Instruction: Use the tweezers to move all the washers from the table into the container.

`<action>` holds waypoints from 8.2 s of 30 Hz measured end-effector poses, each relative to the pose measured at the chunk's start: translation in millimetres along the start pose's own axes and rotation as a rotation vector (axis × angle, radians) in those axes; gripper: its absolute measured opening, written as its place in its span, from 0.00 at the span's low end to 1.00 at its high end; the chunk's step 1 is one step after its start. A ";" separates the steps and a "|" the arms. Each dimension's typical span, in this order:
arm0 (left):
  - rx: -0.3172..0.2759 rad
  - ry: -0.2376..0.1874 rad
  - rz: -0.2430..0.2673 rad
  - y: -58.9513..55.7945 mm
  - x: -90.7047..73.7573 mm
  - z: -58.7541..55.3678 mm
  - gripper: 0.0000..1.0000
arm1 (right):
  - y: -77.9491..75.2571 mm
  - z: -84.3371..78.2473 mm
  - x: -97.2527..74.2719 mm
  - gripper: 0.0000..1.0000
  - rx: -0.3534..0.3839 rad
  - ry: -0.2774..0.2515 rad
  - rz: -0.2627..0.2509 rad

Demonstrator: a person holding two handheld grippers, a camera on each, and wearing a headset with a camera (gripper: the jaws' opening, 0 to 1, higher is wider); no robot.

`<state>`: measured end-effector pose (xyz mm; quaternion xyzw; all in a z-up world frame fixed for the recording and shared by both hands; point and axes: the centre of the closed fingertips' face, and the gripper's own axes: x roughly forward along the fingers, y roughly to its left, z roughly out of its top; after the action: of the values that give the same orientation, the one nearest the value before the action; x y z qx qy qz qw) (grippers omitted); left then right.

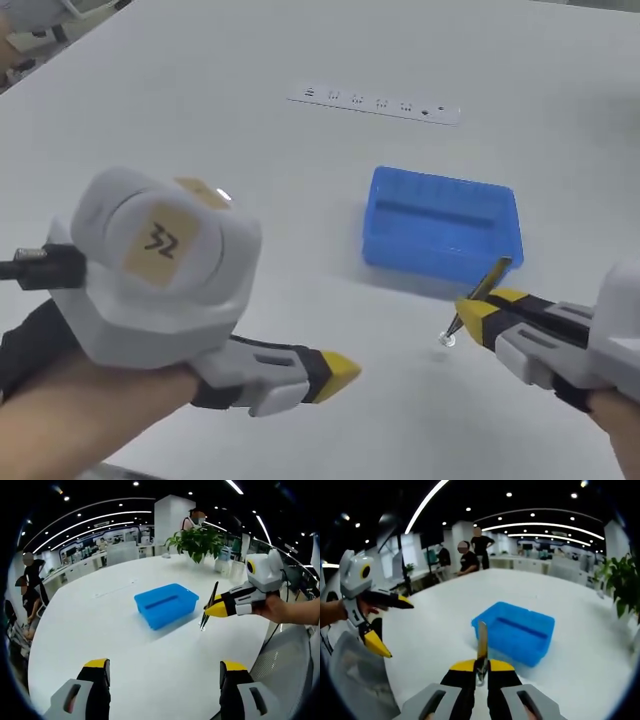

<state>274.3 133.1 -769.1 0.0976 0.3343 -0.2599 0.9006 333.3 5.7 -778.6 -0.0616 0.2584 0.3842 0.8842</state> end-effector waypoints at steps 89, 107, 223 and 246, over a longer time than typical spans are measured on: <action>0.003 -0.006 -0.016 -6.4 1.3 1.5 0.94 | -41.6 -16.2 6.8 0.05 0.047 -0.003 -0.125; 0.005 -0.001 -0.013 -7.8 1.8 0.4 0.94 | -48.1 -23.6 8.1 0.05 0.014 0.007 -0.130; 0.475 -0.097 -0.434 -99.1 51.3 46.0 0.00 | 24.0 -53.0 3.7 0.05 -0.691 0.268 -0.003; 0.679 0.109 -0.510 -72.8 100.0 -27.7 0.00 | 24.5 -54.8 -23.7 0.21 -0.261 0.186 -0.017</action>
<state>284.3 40.9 -855.6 0.3163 0.2902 -0.5641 0.7054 279.9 -9.5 -811.6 -0.2135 0.2863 0.3996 0.8442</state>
